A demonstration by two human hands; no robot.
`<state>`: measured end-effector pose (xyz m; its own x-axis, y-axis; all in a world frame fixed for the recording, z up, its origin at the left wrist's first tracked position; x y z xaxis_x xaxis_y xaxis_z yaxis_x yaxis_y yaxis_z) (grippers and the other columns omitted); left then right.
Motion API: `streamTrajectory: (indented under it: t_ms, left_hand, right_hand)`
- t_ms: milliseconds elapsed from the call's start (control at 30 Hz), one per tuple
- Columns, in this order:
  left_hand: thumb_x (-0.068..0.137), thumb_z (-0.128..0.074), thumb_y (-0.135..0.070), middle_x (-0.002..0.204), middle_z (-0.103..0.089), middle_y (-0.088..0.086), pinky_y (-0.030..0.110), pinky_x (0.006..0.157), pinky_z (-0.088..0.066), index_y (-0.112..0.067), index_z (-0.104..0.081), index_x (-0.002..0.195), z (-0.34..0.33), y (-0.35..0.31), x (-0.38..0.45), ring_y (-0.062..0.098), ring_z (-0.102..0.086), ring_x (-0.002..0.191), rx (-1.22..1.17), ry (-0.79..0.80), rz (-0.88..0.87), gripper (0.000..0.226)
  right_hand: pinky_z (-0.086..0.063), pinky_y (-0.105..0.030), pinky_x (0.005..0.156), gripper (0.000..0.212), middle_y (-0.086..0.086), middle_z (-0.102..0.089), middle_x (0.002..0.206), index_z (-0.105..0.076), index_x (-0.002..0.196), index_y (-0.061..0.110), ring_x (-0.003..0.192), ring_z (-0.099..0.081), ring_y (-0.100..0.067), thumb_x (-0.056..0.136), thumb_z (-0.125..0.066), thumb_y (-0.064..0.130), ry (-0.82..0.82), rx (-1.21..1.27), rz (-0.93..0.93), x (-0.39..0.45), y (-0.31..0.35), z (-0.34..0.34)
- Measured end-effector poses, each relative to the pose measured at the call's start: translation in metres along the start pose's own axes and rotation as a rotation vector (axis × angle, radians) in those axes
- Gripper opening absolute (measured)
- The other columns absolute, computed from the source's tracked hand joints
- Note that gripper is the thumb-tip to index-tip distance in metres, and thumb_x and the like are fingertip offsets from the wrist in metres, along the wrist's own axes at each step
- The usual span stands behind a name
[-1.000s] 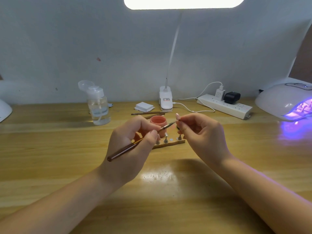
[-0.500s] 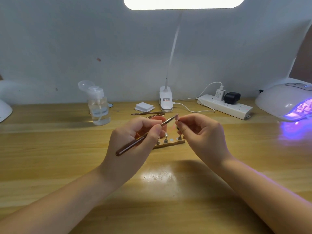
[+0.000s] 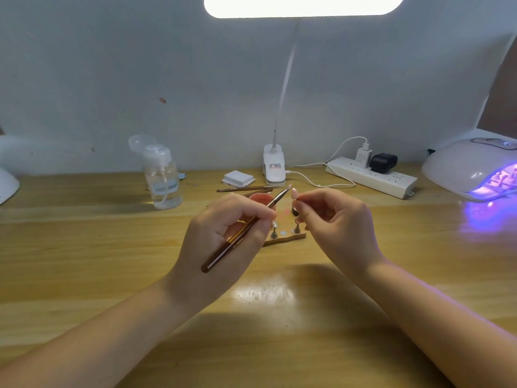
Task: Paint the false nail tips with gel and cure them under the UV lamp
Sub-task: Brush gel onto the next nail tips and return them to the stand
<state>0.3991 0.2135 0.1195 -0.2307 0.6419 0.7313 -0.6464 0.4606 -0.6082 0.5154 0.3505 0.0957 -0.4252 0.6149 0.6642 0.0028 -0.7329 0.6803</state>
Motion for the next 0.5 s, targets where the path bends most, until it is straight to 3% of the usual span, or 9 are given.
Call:
streamTrajectory:
  t_ms: [200, 333, 500]
  left_hand:
    - [0.085, -0.062, -0.013, 0.088, -0.071, -0.011, 0.014, 0.073, -0.051, -0.021, -0.069, 0.095, -0.0023, 0.0054, -0.0035, 0.007, -0.069, 0.087, 0.003, -0.011, 0.064, 0.014]
    - [0.083, -0.058, -0.021, 0.081, -0.07, -0.013, 0.013, 0.071, -0.049, -0.024, -0.067, 0.088, -0.0008, 0.0032, -0.0042, 0.008, -0.068, 0.082, -0.017, -0.001, 0.049, 0.01]
    - [0.084, -0.062, -0.009, 0.083, -0.07, -0.012, 0.009, 0.07, -0.047, -0.014, -0.071, 0.091, -0.004, 0.0022, -0.0027, 0.001, -0.067, 0.082, 0.004, 0.019, 0.031, 0.012]
  right_hand:
    - [-0.058, -0.041, 0.068, 0.011, -0.003, -0.072, 0.079, -0.073, 0.097, 0.009, 0.072, -0.069, -0.018, 0.086, -0.07, 0.007, -0.007, -0.012, 0.004, 0.0003, -0.0001, 0.0007]
    - [-0.057, -0.041, 0.067, 0.011, -0.003, -0.072, 0.078, -0.074, 0.096, 0.009, 0.07, -0.069, -0.018, 0.086, -0.071, 0.007, -0.012, -0.028, 0.014, -0.0004, -0.0001, 0.001]
    - [-0.057, -0.042, 0.068, 0.011, -0.001, -0.072, 0.079, -0.074, 0.096, 0.008, 0.072, -0.069, -0.017, 0.085, -0.071, 0.007, -0.006, -0.047, 0.024, -0.0015, -0.0006, -0.0014]
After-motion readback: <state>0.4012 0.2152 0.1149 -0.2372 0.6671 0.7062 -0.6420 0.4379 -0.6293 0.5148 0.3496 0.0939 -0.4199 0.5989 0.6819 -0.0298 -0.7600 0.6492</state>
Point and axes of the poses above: each hand's wrist, its own x-axis towards the middle knuckle, its own z-axis out of the back of the hand, y = z × x, the point moved 9 cm from there along x, towards the middle knuckle
